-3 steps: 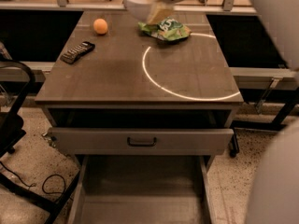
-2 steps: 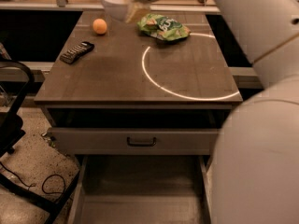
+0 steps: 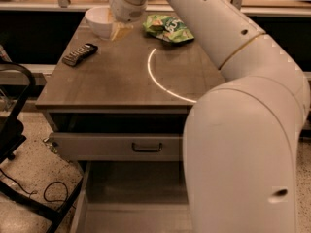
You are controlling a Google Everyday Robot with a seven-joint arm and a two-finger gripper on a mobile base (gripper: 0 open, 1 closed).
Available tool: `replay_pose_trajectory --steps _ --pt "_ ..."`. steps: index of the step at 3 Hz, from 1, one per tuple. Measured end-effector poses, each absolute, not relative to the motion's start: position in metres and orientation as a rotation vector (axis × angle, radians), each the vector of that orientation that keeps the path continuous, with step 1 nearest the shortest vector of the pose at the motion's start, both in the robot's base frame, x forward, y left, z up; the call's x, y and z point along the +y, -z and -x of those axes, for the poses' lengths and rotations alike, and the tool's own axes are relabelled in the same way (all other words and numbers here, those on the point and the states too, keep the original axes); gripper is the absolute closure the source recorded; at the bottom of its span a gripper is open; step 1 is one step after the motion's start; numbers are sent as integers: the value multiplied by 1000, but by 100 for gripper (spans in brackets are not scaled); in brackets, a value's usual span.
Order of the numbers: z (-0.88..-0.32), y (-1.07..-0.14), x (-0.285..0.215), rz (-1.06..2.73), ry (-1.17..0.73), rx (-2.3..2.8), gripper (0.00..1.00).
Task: Move white bowl near rxbar chocolate
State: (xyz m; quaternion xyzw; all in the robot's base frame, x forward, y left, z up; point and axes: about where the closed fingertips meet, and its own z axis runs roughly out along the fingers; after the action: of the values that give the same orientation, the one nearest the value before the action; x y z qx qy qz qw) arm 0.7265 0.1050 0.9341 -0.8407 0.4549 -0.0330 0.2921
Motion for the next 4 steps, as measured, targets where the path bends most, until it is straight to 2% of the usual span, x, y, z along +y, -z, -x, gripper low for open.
replay_pose_trajectory --steps 3,4 --pt "-754 -846 119 2316 178 1293 100" --pt "-754 -842 120 2321 175 1293 82"
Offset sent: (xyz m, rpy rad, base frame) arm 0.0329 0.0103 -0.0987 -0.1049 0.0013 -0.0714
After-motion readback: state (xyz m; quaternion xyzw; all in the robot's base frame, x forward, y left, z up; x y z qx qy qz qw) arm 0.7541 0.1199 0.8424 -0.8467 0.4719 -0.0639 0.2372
